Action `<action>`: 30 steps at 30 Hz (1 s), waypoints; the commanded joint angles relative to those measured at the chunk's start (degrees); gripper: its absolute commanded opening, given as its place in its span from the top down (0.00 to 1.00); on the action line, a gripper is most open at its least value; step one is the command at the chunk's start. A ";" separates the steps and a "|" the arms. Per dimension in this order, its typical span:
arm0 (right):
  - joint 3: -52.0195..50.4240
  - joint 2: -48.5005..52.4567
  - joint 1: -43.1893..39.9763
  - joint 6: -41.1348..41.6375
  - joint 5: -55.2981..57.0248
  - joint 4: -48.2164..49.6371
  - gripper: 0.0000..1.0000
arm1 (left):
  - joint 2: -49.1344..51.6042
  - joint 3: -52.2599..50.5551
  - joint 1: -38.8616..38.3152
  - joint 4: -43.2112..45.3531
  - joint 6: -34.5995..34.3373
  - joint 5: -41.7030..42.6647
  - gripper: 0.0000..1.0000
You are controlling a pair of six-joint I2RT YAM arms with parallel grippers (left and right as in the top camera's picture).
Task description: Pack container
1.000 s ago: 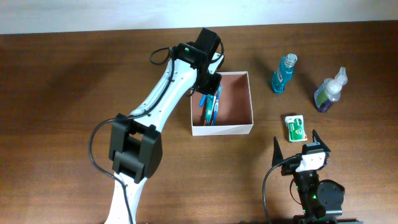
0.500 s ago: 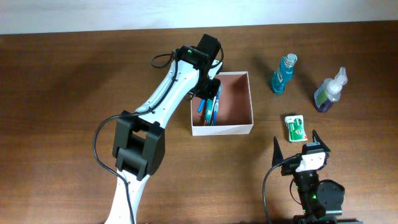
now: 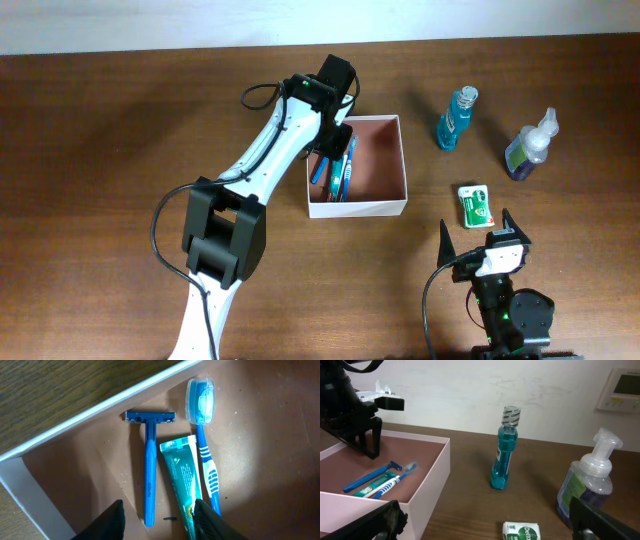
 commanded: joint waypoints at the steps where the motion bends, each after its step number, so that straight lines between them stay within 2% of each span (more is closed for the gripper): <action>1: -0.26 -0.48 -0.37 -0.39 -0.52 -0.33 0.02 | 1.25 0.46 0.13 0.90 0.26 -0.39 0.52; 5: -0.26 -0.48 -0.37 -0.39 -0.52 -0.33 0.02 | 1.25 4.48 0.13 1.36 0.26 -0.17 0.48; 13: -0.26 -0.48 -0.37 -0.39 -0.52 -0.33 0.02 | 1.20 21.77 0.33 -2.03 0.33 -0.26 0.32; 16: -0.26 -0.48 -0.37 -0.39 -0.52 -0.33 0.02 | 1.18 26.95 1.31 -4.35 0.33 -2.78 0.20; 18: -0.26 -0.48 -0.37 -0.39 -0.52 -0.33 0.02 | 1.14 29.38 2.40 -6.05 0.33 -6.49 0.07; 21: -0.26 -0.48 -0.37 -0.39 -0.52 -0.33 0.02 | 1.14 31.36 4.85 -8.90 0.33 -11.43 0.01; 25: -0.26 -0.48 -0.37 -0.39 -0.52 -0.33 0.02 | 1.16 31.52 9.84 -12.44 0.28 -14.88 0.01; 30: -0.26 -0.48 -0.37 -0.39 -0.52 -0.33 0.02 | 1.18 31.30 17.49 -13.35 0.28 -14.91 0.01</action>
